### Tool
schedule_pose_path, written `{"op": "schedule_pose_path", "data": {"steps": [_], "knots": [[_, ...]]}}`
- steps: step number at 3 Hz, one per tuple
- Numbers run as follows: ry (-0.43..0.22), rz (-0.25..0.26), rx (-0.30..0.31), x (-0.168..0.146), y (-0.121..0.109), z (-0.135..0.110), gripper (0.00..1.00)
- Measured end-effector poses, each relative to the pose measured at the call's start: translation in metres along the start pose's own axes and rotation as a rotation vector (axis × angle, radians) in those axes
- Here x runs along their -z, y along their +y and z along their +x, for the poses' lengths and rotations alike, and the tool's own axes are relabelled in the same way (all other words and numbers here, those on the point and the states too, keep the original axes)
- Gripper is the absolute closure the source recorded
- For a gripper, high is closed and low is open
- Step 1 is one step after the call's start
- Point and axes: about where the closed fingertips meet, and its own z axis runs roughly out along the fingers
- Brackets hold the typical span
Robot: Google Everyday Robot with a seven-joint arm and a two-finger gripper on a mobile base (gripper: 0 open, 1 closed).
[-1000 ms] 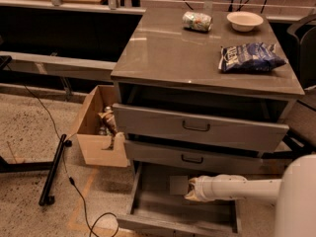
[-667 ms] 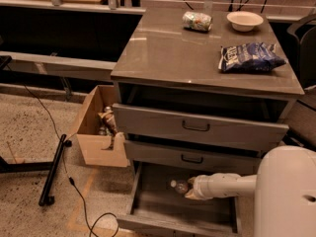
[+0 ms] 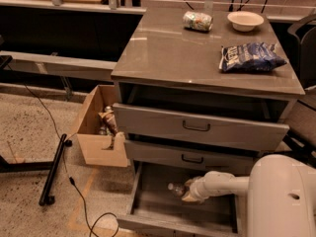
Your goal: Place water bottle into bottom drawer
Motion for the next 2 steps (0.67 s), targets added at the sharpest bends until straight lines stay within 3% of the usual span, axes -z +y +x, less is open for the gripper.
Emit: {"op": "schedule_pose_path", "data": {"steps": [2], "knots": [[0.008,-0.069,-0.029,-0.0167,0.0181,0.0055,0.59]]}}
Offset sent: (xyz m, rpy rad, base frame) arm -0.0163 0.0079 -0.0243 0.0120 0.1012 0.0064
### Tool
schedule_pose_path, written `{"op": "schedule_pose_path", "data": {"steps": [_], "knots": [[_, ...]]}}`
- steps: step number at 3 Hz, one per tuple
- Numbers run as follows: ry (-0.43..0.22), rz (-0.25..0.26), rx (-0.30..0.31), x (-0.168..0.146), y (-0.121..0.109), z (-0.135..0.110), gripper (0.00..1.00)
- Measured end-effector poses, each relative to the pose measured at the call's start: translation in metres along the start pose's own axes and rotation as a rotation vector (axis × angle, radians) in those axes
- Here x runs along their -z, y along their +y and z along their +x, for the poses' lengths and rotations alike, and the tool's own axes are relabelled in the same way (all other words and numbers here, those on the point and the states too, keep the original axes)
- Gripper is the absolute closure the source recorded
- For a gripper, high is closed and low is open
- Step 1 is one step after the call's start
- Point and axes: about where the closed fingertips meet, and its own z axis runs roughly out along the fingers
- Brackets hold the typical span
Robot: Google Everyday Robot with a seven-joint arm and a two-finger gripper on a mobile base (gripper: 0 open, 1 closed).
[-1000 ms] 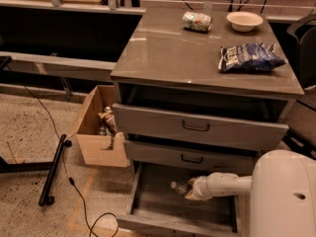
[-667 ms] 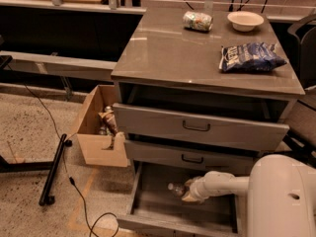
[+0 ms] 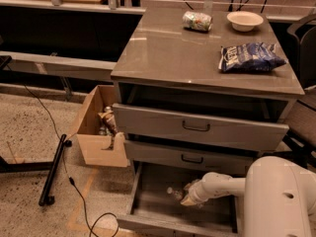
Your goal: Place water bottle into bottom drawer
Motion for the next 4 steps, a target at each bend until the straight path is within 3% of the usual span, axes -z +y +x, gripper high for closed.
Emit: {"op": "schedule_pose_path", "data": {"steps": [2,3,4], "knots": [[0.008,-0.003,-0.02,0.005,0.009,0.002,0.12],[0.012,0.012,-0.037,0.015,0.021,0.002,0.0],[-0.043,0.093,-0.113,0.042,0.034,-0.001,0.17]]}}
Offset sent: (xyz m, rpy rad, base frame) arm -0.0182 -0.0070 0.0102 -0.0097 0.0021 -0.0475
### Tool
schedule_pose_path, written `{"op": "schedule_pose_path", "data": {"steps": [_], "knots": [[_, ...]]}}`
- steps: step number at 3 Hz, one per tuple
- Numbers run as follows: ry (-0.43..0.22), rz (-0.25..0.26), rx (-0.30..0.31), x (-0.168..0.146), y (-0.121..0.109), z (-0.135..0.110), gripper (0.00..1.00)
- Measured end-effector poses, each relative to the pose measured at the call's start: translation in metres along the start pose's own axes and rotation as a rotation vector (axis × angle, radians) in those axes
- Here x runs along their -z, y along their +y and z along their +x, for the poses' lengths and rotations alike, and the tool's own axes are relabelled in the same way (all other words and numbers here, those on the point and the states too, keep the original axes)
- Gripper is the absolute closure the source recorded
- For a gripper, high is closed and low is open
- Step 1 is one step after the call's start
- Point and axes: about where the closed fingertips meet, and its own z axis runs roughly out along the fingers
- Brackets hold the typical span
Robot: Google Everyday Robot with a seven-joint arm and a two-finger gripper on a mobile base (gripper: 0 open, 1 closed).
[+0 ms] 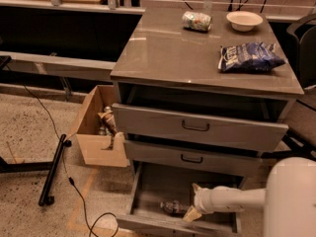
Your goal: Place water bottle into bottom drawer
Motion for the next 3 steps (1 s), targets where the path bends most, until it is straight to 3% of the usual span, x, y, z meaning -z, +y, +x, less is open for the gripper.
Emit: {"op": "schedule_pose_path", "data": {"steps": [1,2,3], "knots": [[-0.08,0.123,-0.138,0.05,0.018,0.011,0.39],[-0.151,0.257,-0.275,0.108,0.053,0.027,0.63],[-0.159,0.338,-0.356,0.135,0.08,0.057,0.66]]}}
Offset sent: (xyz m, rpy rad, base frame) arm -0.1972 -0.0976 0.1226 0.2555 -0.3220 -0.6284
